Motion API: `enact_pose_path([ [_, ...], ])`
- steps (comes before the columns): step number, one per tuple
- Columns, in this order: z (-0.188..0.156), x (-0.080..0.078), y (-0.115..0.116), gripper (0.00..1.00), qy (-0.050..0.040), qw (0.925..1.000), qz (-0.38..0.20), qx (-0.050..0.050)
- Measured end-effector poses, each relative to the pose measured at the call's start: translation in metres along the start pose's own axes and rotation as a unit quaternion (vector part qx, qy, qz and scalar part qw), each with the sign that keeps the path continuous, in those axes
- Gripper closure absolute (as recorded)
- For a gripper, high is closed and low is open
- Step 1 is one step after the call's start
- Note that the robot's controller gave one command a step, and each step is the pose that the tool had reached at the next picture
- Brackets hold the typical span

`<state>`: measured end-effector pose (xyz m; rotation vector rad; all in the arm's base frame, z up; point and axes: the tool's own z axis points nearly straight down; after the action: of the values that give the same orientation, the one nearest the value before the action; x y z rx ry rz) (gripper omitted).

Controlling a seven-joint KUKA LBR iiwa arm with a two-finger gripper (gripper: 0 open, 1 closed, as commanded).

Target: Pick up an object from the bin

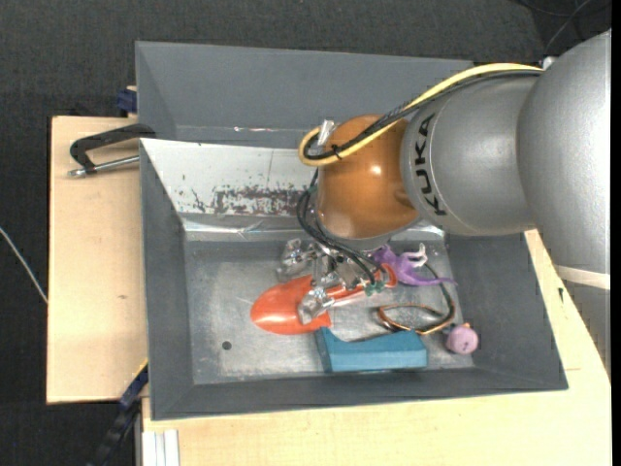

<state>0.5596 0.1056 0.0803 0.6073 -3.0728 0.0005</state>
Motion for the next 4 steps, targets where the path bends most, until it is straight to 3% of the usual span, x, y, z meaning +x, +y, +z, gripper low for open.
enact_pose_path([
  [1,-0.034,0.019,-0.008,1.00,-0.0058,0.9998,-0.021,0.000],
  [2,-0.093,0.035,0.020,1.00,-0.0045,0.9983,-0.058,0.001],
  [3,-0.063,0.061,-0.003,0.00,-0.0061,0.9824,0.187,-0.001],
  [4,-0.047,0.069,-0.011,1.00,-0.0052,0.9784,0.206,-0.001],
])
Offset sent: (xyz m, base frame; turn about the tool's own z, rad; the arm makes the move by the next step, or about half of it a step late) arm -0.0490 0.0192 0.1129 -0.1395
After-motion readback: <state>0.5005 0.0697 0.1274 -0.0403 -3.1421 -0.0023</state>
